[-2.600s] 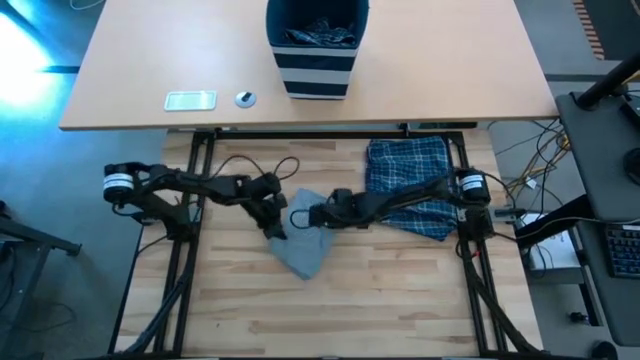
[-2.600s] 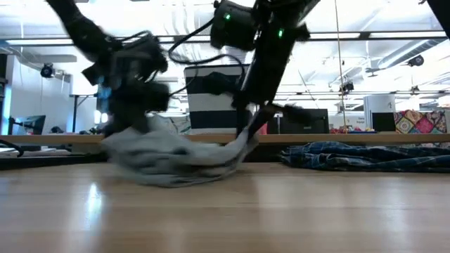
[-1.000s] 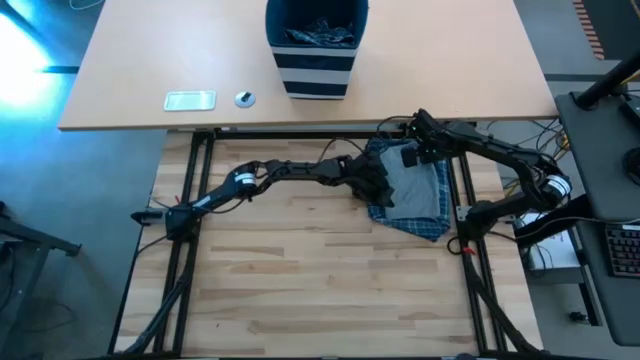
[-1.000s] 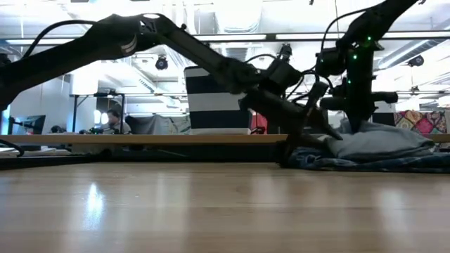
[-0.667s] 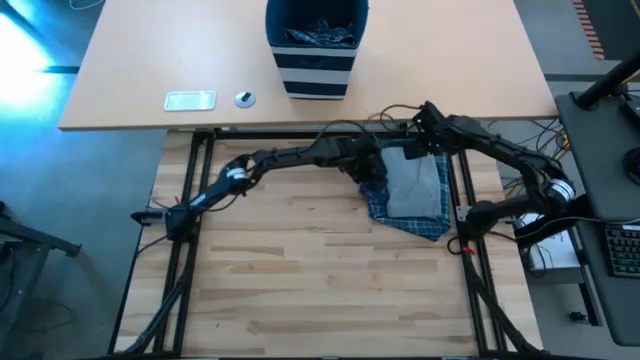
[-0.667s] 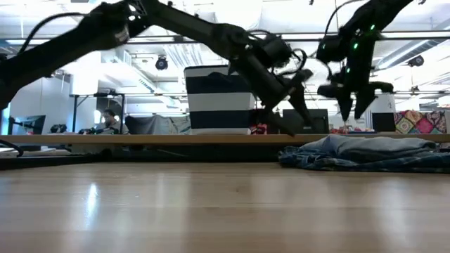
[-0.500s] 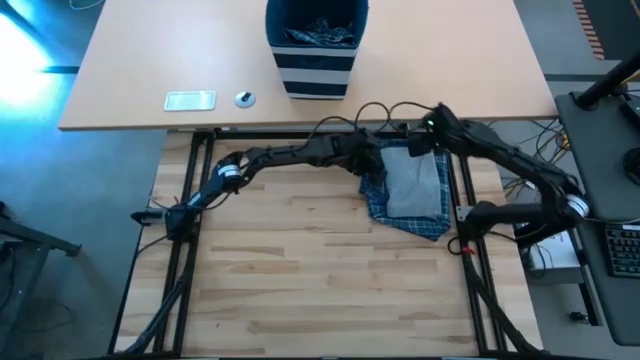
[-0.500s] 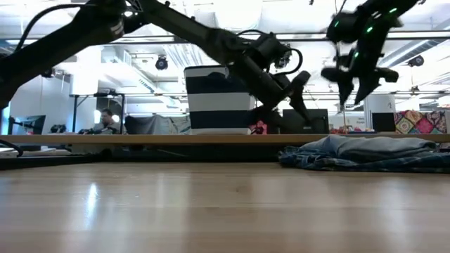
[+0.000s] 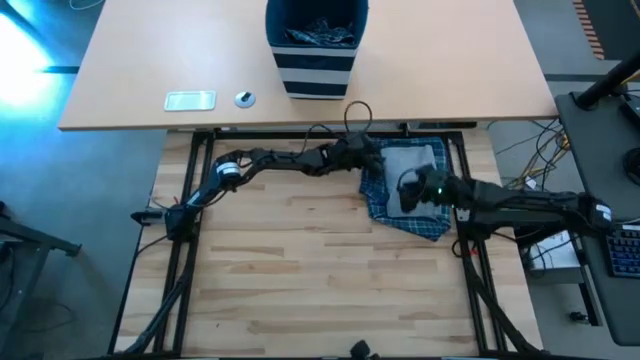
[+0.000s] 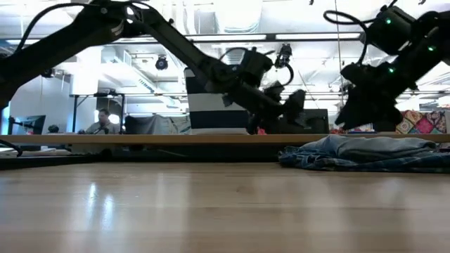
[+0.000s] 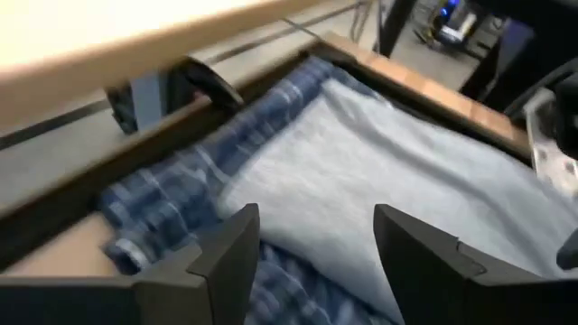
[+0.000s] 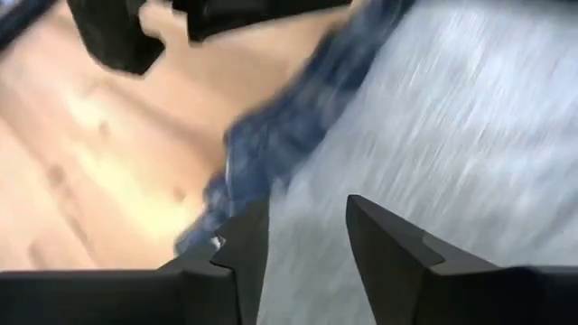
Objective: Fold Laundry from Bin
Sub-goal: Stack the gray shirt on top of the blue patterned pants
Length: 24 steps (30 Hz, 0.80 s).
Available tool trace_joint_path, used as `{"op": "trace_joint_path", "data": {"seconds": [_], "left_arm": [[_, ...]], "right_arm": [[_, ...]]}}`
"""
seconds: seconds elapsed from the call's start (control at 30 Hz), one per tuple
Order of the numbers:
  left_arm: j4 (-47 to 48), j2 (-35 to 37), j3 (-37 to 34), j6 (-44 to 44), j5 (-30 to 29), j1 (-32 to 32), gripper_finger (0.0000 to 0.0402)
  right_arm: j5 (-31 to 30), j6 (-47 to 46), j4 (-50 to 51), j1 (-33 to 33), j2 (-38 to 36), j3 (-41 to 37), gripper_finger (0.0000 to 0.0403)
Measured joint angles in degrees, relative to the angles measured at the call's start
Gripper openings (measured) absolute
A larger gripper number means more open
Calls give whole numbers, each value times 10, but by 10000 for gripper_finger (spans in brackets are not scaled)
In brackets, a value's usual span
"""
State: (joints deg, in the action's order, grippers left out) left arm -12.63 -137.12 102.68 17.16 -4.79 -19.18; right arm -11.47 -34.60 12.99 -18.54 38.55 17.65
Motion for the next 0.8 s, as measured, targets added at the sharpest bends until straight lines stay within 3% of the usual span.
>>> {"op": "trace_joint_path", "data": {"seconds": [0.1, 0.27, 0.4, 0.53, 0.63, 0.8], "left_arm": [[-13, -16, 2, -5, 31, 7, 197], [-9, -57, 74, -20, 35, 33, 192], [99, -123, 183, -29, 1, 42, 191], [235, -201, 325, -35, 1, 36, 189], [200, -175, 266, -30, -16, 38, 177], [247, -147, 248, -35, -31, 34, 149]], "right_arm": [[8, -36, -7, 50, 10, -9, 121], [-9, -52, 26, 94, 50, -3, 96], [-16, -51, 18, 100, 114, -8, 83], [-10, -33, -1, 100, 189, 2, 79], [18, -13, 3, 101, 231, 28, 85], [68, 22, 57, 124, 238, 114, 109]]}}
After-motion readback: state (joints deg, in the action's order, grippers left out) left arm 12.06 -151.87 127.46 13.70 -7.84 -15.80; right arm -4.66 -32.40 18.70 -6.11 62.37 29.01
